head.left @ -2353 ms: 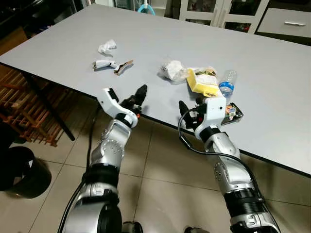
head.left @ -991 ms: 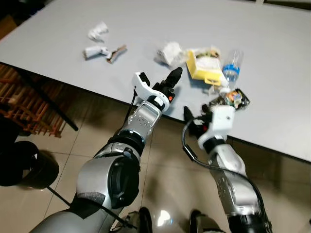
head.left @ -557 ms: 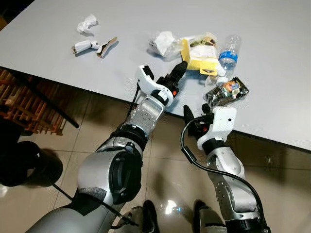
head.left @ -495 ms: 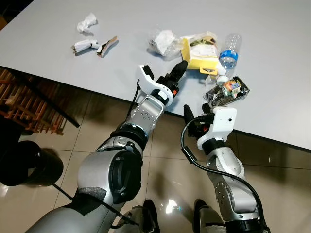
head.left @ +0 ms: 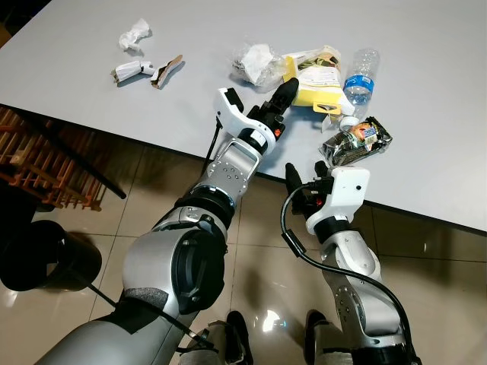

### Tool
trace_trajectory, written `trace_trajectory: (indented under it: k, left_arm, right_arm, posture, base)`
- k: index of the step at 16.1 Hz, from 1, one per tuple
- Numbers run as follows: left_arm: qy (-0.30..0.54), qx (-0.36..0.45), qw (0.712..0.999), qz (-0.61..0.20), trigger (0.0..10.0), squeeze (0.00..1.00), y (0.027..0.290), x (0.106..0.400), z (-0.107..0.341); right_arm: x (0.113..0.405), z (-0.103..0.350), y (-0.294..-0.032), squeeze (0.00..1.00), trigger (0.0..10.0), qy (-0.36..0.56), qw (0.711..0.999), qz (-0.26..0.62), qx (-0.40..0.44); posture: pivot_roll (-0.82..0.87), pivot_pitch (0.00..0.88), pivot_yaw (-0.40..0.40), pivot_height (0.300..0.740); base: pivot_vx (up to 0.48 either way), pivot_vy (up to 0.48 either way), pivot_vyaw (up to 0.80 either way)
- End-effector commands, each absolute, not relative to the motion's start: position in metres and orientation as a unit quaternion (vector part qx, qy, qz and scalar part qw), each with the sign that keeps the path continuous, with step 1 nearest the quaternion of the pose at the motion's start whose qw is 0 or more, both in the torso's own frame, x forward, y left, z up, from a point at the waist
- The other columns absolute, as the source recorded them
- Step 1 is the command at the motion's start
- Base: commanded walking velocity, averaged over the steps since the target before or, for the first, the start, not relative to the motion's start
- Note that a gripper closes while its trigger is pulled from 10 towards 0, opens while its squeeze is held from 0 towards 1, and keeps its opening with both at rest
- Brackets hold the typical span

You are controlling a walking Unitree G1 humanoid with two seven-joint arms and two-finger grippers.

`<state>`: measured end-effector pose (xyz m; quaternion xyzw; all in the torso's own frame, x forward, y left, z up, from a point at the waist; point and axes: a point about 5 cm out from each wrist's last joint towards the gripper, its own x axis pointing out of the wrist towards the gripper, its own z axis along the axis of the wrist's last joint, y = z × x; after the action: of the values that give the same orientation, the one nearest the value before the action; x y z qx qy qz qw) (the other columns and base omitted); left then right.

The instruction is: Picking trash to rubbish bin

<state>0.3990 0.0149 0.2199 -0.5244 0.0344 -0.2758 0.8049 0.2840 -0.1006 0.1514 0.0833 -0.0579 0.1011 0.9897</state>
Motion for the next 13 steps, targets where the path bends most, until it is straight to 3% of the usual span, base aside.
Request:
trace_trajectory:
  k: [1, 13]
  left_arm:
    - [0.044, -0.52, 0.802, -0.289, 10.0, 0.0, 0.0, 0.396, 0.226]
    - [0.066, -0.506, 0.818, -0.266, 10.0, 0.0, 0.001, 0.395, 0.215]
  right_arm:
    - [0.278, 0.141, -0.097, 0.0, 10.0, -0.031, 0.991, 0.098, 0.085]
    - [0.275, 0.14, -0.097, 0.0, 10.0, -0.025, 0.992, 0.095, 0.085]
  posture:
    - [-0.31, 0.293, 0.181, 0.74]
    - [-0.32, 0.299, 0.18, 0.74]
  base:
    - [0.0, 0.0, 0.0]
    - [0.0, 0.0, 0.0]
